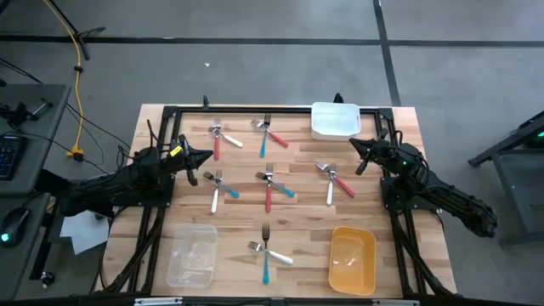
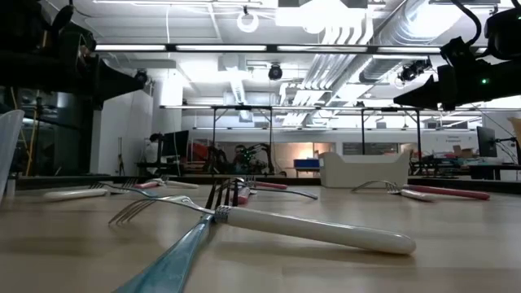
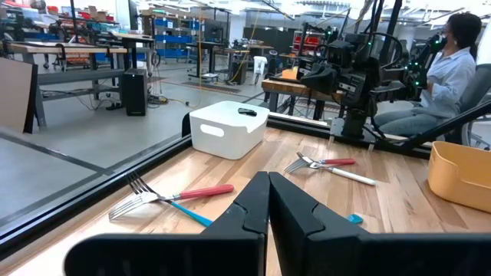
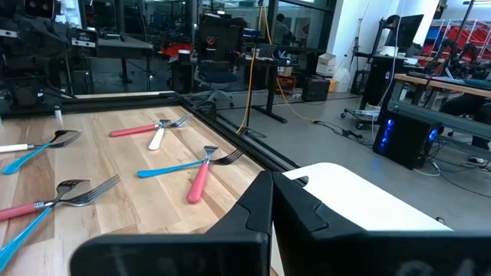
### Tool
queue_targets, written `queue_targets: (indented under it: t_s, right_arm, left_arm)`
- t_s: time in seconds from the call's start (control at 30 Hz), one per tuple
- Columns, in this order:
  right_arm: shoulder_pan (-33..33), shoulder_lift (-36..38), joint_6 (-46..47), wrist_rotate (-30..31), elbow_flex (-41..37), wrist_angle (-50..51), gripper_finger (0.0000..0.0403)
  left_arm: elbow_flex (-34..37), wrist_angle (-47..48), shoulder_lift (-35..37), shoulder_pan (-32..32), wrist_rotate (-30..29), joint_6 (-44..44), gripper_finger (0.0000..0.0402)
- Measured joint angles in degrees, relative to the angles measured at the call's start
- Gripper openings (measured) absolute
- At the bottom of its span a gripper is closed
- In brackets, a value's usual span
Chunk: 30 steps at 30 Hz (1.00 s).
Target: Sort silverware by color (type)
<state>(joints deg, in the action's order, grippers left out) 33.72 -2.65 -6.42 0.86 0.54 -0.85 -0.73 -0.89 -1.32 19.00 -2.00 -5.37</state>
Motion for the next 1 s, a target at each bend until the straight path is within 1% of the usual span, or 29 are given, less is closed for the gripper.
queue_targets:
  t_s: [1.0]
  right_arm:
    - [-0.01,0.00,0.67,0.02,0.02,-0.28,0.0000]
  left_arm:
    - [0.00,-0.02,0.00,0.00,0.02,-0.02,0.0000]
